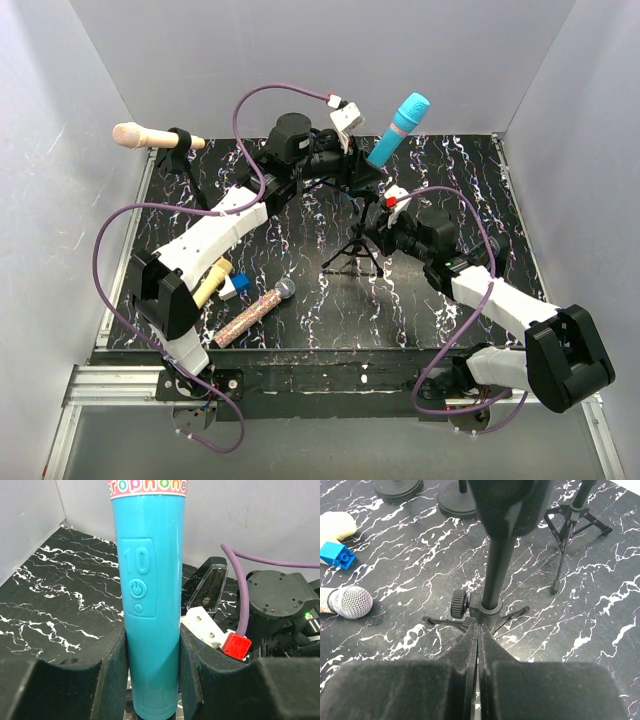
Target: Remove the microphone from the stand
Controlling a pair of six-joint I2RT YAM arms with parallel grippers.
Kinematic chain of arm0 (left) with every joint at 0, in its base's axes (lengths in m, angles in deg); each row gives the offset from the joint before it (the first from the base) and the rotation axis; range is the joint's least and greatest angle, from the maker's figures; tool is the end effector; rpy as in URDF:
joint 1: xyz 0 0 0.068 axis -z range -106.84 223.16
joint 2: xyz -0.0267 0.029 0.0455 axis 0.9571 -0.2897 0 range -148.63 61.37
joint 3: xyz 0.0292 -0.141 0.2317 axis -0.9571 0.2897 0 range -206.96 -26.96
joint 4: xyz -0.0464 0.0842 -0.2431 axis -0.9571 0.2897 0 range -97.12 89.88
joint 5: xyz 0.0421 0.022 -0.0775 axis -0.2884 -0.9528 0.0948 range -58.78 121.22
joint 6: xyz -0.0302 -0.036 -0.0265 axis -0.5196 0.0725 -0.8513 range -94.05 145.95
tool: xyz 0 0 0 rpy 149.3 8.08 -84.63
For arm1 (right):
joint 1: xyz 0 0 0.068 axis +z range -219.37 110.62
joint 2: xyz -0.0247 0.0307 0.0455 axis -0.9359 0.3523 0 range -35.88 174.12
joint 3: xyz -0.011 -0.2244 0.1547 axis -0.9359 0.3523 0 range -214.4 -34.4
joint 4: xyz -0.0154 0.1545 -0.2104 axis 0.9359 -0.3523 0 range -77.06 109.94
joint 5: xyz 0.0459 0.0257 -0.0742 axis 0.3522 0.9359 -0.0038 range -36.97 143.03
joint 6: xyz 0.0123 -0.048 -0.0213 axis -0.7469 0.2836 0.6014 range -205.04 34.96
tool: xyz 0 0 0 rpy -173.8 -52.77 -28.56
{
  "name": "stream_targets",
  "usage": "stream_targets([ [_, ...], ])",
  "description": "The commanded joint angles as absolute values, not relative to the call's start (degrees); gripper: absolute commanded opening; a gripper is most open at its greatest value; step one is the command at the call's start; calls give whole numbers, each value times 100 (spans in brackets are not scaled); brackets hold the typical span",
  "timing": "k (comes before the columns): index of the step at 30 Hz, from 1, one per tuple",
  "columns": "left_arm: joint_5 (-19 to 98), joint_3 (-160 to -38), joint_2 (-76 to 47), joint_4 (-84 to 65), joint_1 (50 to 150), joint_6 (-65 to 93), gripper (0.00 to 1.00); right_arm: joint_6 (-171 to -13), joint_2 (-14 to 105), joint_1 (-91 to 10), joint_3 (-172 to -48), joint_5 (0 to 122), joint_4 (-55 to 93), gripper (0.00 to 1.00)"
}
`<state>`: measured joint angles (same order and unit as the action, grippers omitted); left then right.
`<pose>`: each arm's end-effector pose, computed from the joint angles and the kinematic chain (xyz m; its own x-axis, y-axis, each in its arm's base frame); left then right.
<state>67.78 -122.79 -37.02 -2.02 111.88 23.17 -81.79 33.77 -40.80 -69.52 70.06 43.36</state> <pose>0.3048 -0.2715 0.4100 -0.1505 0.0707 -0.9861 0.9569 0.2612 -0.1273 0.2322 0.1385 0.2507 -0.1287 -0.1318 -0.9829 -0.7181 0.6959 0.0007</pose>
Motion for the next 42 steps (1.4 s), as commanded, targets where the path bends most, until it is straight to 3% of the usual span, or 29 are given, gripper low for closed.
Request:
stream_targets([
  [1, 6611, -12092, -3391, -545, 11157, 2076, 0, -8099, 3215, -4046, -7070, 7113, 4271, 7],
  [3, 6602, -12039, -3312, -475, 11148, 2173, 0, -8117, 3040, -4081, -7419, 7210, 3816, 32],
  [5, 6681, -12047, -3259, -413, 11148, 2322, 0, -8196, 2829, -4168, -7815, 7297, 3149, 50],
  [10, 6611, -12118, -3250, -290, 11122, 2525, 0, -8712, 2196, -4721, -8694, 8246, 2250, 71],
  [16, 6523, -11995, -3171, -202, 11113, 2806, 0, -9952, 2230, -5267, -9556, 8677, 2116, 73],
  [27, 6646, -12074, -3145, 70, 11104, 3026, 0, -11834, 3504, -5452, -10682, 8748, 3619, 84],
  [30, 6664, -12047, -3145, 123, 11113, 3078, 0, -11993, 3768, -5452, -10928, 8537, 3760, 81],
  [33, 6638, -12038, -3145, 211, 11113, 3166, 0, -12037, 3962, -5452, -11165, 8677, 3866, 62],
  [34, 6629, -12038, -3145, 237, 11104, 3184, 8, -12037, 3997, -5452, -11218, 8721, 3909, 54],
  [36, 6515, -12073, -3153, 351, 11104, 3237, 44, -11993, 4032, -5452, -11315, 8809, 3953, 31],
  [37, 6393, -12091, -3153, 378, 11113, 3211, 57, -11967, 4032, -5452, -11333, 8801, 3971, 18],
  [39, 6208, -12109, -3162, 526, 11104, 3219, 62, -11966, 4015, -5452, -11333, 8748, 4006, 4],
  [42, 6136, -12092, -3162, 817, 11113, 3351, 60, -11931, 3971, -5452, -11333, 8643, 4007, 1],
])
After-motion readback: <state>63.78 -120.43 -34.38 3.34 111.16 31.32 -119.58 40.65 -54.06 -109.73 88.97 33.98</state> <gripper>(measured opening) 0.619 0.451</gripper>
